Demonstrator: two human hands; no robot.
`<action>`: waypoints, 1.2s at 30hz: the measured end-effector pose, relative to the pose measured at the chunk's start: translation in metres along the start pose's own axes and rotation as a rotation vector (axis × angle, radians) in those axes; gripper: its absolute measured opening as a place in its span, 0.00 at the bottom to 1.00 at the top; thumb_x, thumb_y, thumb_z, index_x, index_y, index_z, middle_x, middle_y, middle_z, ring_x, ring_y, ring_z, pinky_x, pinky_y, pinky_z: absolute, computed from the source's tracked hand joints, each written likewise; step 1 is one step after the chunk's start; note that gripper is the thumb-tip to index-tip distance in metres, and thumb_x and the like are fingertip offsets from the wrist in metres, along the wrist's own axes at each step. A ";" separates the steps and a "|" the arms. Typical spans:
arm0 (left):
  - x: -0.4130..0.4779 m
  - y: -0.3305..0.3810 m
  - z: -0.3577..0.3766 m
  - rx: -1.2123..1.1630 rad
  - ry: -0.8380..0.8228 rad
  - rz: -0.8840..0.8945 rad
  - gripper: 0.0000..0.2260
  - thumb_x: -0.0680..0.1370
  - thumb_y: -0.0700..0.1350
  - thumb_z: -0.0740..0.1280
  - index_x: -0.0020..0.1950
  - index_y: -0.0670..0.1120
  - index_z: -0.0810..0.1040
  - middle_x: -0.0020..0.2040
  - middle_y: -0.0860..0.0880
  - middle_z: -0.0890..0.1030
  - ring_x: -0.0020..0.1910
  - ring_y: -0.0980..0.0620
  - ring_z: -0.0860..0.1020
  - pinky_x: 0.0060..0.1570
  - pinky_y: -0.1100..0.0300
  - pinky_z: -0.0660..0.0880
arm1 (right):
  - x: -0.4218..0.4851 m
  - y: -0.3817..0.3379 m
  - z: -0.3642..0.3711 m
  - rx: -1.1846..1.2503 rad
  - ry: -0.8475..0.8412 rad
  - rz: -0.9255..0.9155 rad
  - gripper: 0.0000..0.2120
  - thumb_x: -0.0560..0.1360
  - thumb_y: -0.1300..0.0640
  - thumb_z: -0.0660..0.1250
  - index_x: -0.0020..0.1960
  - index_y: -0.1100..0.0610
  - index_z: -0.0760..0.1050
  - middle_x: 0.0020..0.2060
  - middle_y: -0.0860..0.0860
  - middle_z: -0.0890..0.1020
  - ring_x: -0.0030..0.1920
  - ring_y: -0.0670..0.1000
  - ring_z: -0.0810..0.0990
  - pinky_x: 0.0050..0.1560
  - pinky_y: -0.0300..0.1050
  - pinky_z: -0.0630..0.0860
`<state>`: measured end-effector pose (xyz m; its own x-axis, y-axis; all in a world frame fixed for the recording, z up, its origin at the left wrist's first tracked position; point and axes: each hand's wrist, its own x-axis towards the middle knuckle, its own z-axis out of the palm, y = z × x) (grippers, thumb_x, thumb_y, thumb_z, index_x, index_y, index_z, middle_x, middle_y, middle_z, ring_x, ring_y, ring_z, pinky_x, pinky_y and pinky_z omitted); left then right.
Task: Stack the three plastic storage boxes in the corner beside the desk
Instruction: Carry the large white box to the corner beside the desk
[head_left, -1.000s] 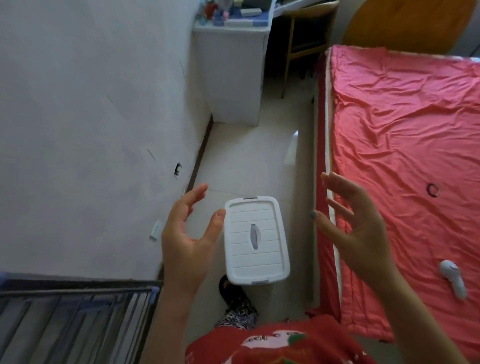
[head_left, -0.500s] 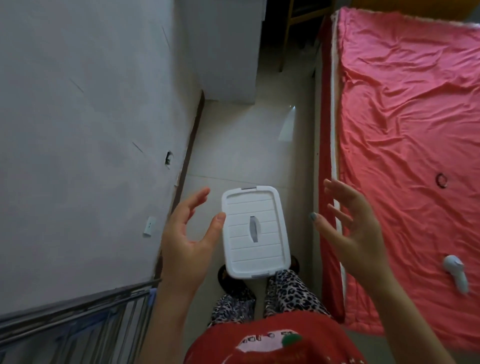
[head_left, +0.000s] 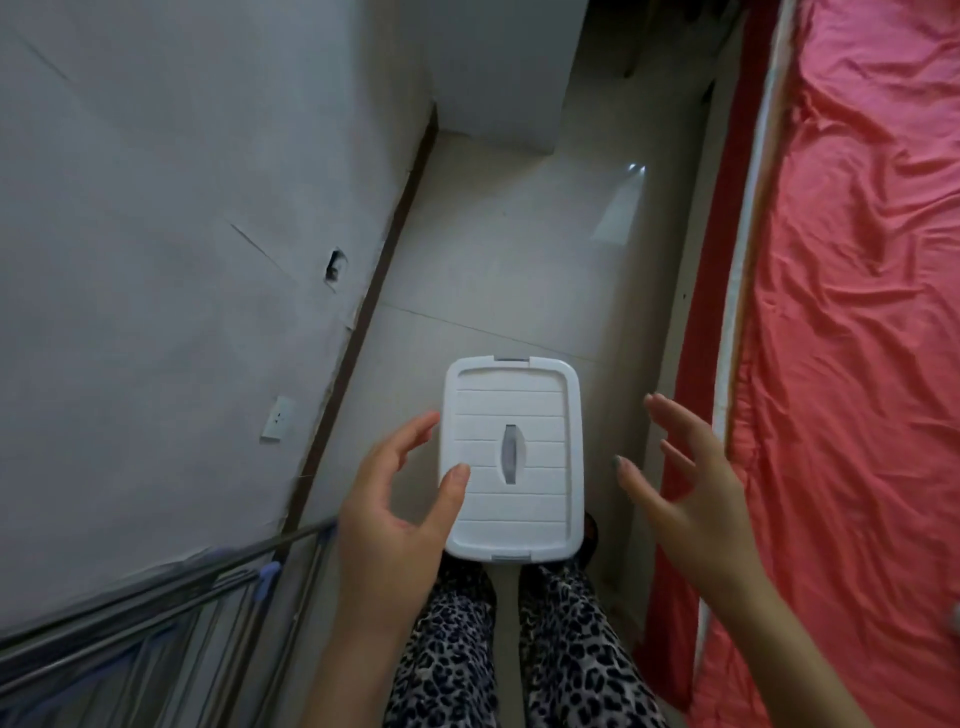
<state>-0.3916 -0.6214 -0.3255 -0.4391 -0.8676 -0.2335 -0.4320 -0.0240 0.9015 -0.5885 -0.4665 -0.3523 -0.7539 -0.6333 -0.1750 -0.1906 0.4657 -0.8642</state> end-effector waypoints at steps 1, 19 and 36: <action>0.005 -0.009 0.005 0.012 -0.003 -0.019 0.19 0.73 0.55 0.72 0.64 0.64 0.76 0.61 0.70 0.78 0.63 0.71 0.73 0.61 0.70 0.69 | 0.004 0.010 0.007 -0.011 -0.012 0.023 0.30 0.72 0.56 0.74 0.71 0.52 0.69 0.67 0.41 0.74 0.69 0.40 0.71 0.69 0.52 0.71; 0.093 -0.203 0.112 0.093 -0.071 -0.217 0.18 0.77 0.45 0.72 0.64 0.60 0.75 0.58 0.68 0.76 0.58 0.78 0.71 0.54 0.84 0.63 | 0.071 0.203 0.104 -0.142 -0.090 0.281 0.32 0.73 0.52 0.73 0.73 0.49 0.65 0.65 0.37 0.70 0.67 0.38 0.69 0.69 0.41 0.66; 0.146 -0.356 0.176 0.191 -0.032 -0.377 0.23 0.77 0.47 0.72 0.71 0.53 0.72 0.64 0.61 0.73 0.63 0.61 0.70 0.59 0.69 0.64 | 0.115 0.363 0.165 -0.252 -0.091 0.483 0.35 0.72 0.49 0.73 0.75 0.49 0.62 0.71 0.47 0.70 0.70 0.49 0.70 0.65 0.46 0.68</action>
<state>-0.4406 -0.6520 -0.7443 -0.2453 -0.7996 -0.5481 -0.7039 -0.2418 0.6679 -0.6403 -0.4725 -0.7638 -0.7375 -0.3569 -0.5734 0.0102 0.8430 -0.5378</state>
